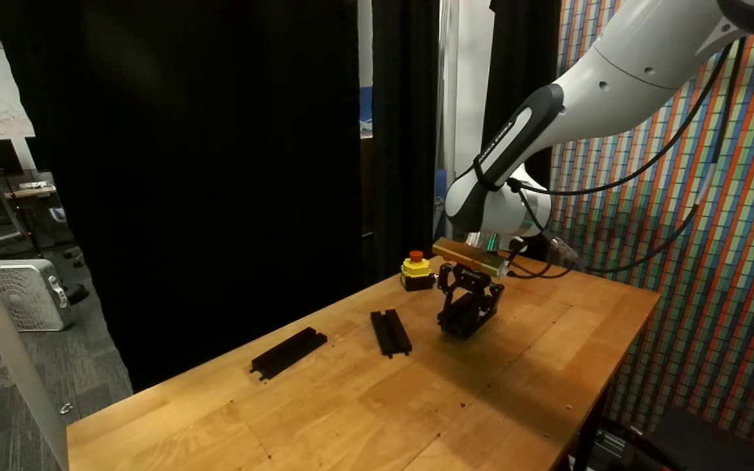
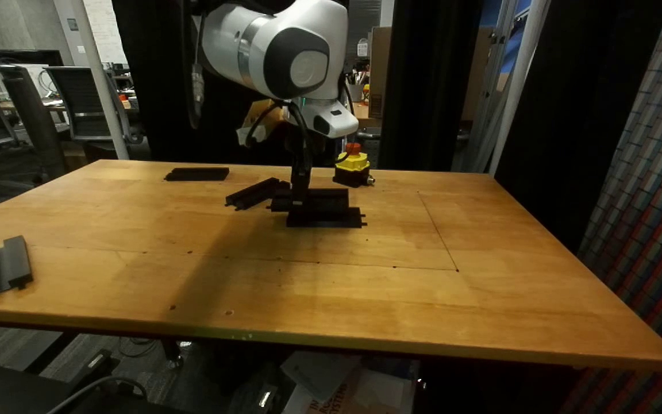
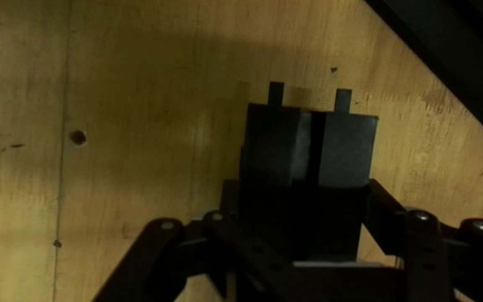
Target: Stack the black pieces together
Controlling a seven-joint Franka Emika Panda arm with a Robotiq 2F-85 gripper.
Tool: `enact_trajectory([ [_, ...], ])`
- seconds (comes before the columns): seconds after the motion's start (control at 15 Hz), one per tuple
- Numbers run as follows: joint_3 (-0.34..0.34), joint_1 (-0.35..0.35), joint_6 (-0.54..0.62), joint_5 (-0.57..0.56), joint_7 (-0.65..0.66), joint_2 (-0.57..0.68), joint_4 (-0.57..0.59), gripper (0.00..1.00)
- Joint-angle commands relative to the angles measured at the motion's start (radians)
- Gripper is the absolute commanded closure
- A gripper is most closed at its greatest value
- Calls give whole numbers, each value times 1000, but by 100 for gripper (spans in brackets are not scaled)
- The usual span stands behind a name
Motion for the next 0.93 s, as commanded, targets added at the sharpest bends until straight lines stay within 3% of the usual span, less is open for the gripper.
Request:
enact_trajectory([
  [0.0,-7,-24,-43,-11,-11,28,53,52],
  [0.87,-10,-48,-147,-10,-28,110,161,52],
])
